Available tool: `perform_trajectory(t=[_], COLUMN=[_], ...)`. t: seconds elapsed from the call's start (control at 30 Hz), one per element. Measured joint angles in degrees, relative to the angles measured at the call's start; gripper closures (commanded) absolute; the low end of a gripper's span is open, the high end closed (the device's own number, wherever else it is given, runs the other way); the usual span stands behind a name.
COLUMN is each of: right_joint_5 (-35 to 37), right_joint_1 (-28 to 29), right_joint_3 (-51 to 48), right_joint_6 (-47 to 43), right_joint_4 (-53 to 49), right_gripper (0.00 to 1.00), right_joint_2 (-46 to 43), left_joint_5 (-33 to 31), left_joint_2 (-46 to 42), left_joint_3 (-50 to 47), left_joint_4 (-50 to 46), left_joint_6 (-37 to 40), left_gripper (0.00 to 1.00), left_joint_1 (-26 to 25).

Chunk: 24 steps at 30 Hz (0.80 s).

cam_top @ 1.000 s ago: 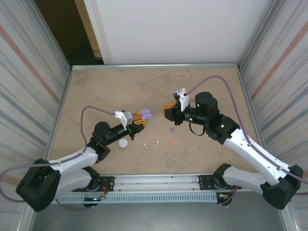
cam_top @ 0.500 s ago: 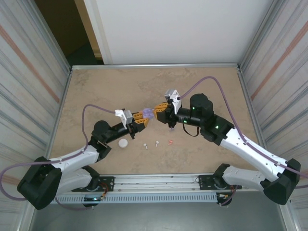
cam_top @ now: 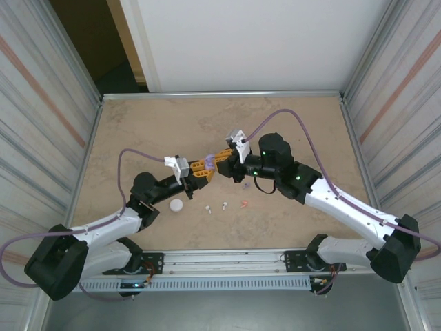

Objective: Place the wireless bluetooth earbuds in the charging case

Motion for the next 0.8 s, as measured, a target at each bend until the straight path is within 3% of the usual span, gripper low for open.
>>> perform_trajectory(t=[0.8], right_joint_5=[1.6], right_joint_1=[0.2], right_joint_3=[0.3], right_joint_6=[0.0], right_joint_4=[2.1], right_gripper=[0.81], right_joint_2=[1.4], left_joint_5=[0.0], left_joint_2=[0.0], left_joint_3=[0.0], left_joint_4=[0.0], left_joint_6=[0.0], left_gripper=[1.0], left_joint_1=[0.0])
